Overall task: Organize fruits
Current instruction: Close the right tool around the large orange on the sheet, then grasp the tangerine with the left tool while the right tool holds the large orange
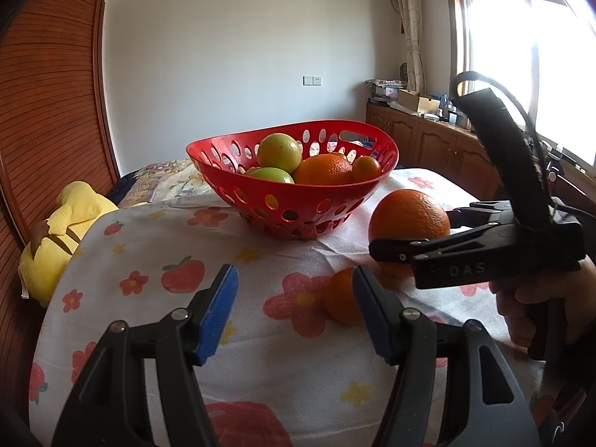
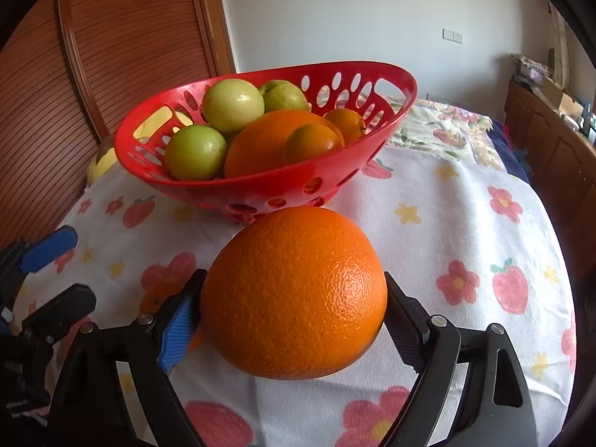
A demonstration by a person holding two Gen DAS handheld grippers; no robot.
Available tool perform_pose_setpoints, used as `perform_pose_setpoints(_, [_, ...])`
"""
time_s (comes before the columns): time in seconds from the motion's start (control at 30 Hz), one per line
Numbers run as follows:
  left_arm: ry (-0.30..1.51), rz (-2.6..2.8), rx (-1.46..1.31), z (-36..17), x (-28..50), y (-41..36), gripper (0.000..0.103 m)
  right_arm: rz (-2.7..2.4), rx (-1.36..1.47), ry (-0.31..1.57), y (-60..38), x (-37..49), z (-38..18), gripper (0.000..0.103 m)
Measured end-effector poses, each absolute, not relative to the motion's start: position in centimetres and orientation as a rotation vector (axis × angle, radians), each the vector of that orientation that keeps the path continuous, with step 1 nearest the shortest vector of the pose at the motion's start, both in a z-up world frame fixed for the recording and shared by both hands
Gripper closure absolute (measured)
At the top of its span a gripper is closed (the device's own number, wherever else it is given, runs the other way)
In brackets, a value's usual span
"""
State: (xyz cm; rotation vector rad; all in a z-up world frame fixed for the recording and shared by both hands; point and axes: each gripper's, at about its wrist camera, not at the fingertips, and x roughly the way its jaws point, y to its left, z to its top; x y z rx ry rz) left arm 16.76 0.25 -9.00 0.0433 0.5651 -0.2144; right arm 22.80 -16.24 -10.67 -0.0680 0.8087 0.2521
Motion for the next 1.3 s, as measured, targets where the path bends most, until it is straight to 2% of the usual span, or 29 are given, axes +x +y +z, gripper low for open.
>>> perform_pose_setpoints(0.13, [0.585,-0.230,0.052,-9.1,17.0,0.1,0.034,0.258,-0.056,0.811,-16.8,21.7,-10.6,0.014])
perform_pose_setpoints(0.7, [0.699,-0.288,0.090,-9.3,18.6,-2.5,0.033,0.262,-0.067,0.788,-18.5,16.3,-10.2,0.014])
perform_pose_setpoints(1.3, [0.822,-0.328,0.117,-11.3,21.2,-3.8,0.034,0.243,-0.110,0.760,-18.4,15.2,-11.0,0.013])
